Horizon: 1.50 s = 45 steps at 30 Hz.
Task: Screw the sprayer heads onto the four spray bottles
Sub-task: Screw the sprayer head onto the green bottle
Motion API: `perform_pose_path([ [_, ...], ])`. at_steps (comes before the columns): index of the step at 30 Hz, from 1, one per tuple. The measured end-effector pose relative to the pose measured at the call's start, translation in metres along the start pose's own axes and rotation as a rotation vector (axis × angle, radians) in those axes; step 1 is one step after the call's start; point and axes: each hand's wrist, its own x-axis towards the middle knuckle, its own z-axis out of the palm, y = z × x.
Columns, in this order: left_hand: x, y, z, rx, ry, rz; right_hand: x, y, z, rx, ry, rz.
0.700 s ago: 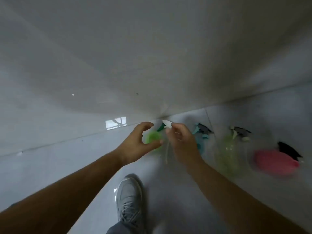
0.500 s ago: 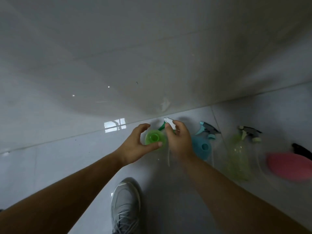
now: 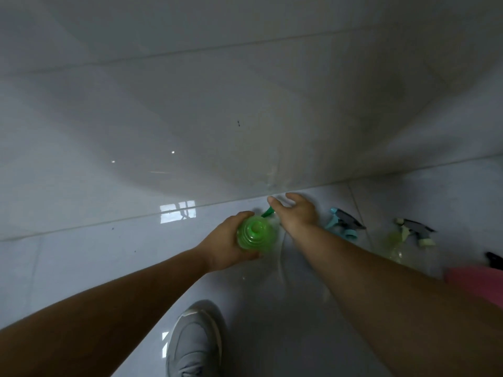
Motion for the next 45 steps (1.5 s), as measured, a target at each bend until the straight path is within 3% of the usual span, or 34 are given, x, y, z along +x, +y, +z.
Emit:
perform_pose_path([
  [18,-0.021,-0.019,0.000,-0.082,0.009,-0.030,0.020,-0.009,0.019,-0.373,0.014,-0.020],
  [29,-0.033,-0.025,-0.003,-0.141,0.003,-0.052,0.002,-0.015,0.000,0.145,-0.105,-0.010],
  [36,-0.040,0.026,-0.021,-0.107,-0.097,0.048,-0.047,-0.058,-0.074,0.200,-0.075,-0.197],
  [45,-0.064,0.188,-0.058,0.080,-0.132,0.274,-0.171,-0.125,-0.259,0.298,0.047,-0.501],
])
